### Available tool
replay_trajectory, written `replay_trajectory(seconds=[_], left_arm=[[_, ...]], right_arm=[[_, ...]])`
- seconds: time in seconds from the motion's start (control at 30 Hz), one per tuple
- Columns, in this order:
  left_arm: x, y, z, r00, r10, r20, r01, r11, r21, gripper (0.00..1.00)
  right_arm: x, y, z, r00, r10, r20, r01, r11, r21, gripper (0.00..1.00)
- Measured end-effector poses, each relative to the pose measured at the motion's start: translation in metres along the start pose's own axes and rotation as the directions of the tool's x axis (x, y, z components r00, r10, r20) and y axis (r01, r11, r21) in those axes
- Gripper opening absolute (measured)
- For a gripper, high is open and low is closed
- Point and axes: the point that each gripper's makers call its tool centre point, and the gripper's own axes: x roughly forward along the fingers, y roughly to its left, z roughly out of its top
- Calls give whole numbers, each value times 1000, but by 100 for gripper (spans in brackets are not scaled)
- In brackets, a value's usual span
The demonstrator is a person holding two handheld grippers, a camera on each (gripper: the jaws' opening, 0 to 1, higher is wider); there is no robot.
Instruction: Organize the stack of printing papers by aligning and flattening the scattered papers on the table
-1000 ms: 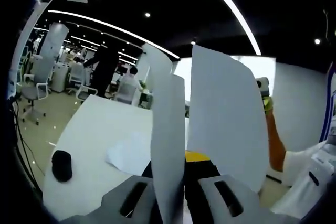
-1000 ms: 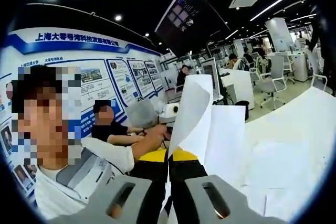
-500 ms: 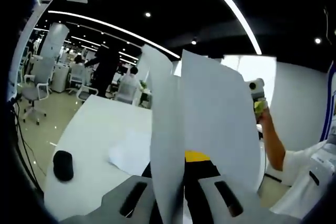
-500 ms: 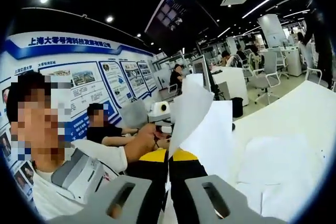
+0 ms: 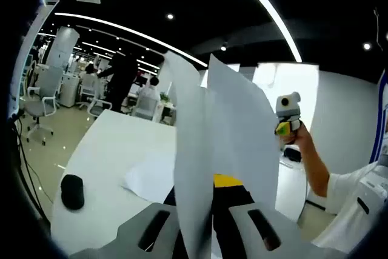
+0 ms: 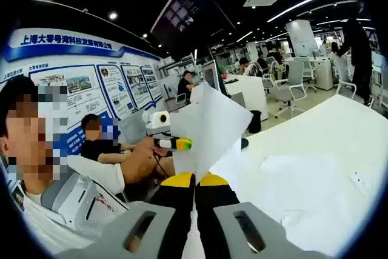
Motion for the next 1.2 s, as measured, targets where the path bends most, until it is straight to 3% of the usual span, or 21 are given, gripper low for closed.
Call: replay_trajectory(seconds=[0.6,0.73,0.97,1.2], left_arm=[[-4,0,3,1000,-4,9,4,1000,-2,6],[-3,0,3,1000,-5,14,5,1000,-7,6],[-2,-3,5,1000,-19,19,19,1000,-15,6],[-1,-2,6,1000,-20,22,20,1000,-20,6]], right_arm=[[1,-33,3,994,-106,-17,106,994,-15,0],[-1,-50,2,983,-181,-35,179,983,-52,0],[4,-66,-4,970,-234,-61,230,971,-67,0],[7,-65,-7,972,-224,-65,221,974,-57,0]])
